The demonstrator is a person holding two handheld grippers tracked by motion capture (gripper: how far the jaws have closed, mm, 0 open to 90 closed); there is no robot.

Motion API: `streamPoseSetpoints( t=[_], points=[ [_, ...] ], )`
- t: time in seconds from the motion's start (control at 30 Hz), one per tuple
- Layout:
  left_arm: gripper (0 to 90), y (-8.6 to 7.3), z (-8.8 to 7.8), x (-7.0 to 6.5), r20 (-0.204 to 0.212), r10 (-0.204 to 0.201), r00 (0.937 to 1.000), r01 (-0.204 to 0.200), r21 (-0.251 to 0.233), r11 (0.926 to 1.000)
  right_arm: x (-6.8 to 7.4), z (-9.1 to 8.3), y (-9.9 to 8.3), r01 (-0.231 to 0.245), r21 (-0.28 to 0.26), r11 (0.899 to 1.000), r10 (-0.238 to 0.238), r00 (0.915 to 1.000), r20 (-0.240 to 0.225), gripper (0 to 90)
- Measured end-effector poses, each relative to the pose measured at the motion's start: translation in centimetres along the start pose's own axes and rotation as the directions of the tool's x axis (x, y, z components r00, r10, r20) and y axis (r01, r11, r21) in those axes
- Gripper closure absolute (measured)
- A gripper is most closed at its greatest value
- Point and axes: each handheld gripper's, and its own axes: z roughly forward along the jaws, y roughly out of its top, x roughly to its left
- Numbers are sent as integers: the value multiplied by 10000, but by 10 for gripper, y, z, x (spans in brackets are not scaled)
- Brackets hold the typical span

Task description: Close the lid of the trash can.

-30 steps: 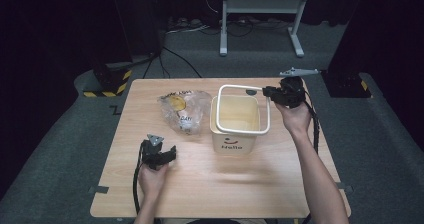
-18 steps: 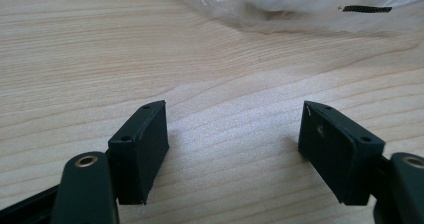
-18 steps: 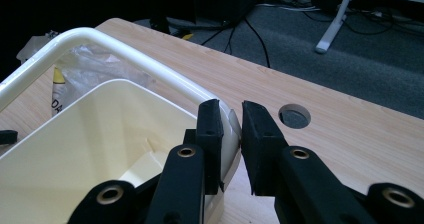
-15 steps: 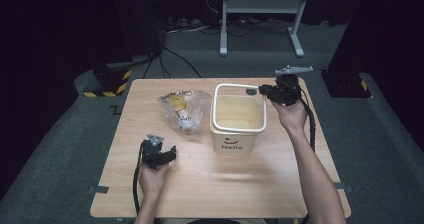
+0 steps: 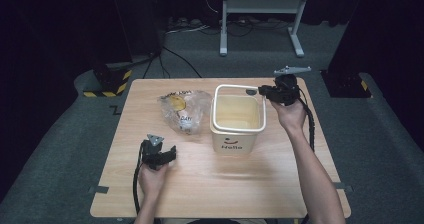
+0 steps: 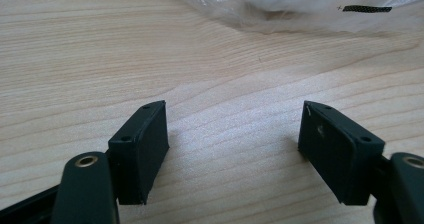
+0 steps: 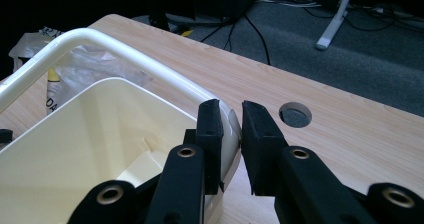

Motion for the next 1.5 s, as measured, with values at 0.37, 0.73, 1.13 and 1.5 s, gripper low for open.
streamPoseSetpoints(
  t=[0.37, 0.73, 1.13, 1.5],
  points=[
    [280, 0, 0, 0, -1, 11, 10000, -11, 7, 10000, 0, 7, -2, -37, 153, 9999, 37, 10000, -7, 791],
    [280, 0, 0, 0, -4, 76, 10000, -76, 64, 10000, 0, 12, -4, -25, 337, 9994, 26, 10000, -38, 791],
    [280, 0, 0, 1, -5, 83, 10000, -83, 66, 9999, 0, 18, -5, -71, 520, 9986, 76, 9999, -83, 792],
    [280, 0, 0, 1, -5, 84, 10000, -84, 67, 9999, 0, 21, -9, -117, 590, 9982, 124, 9999, -106, 791]
  ],
)
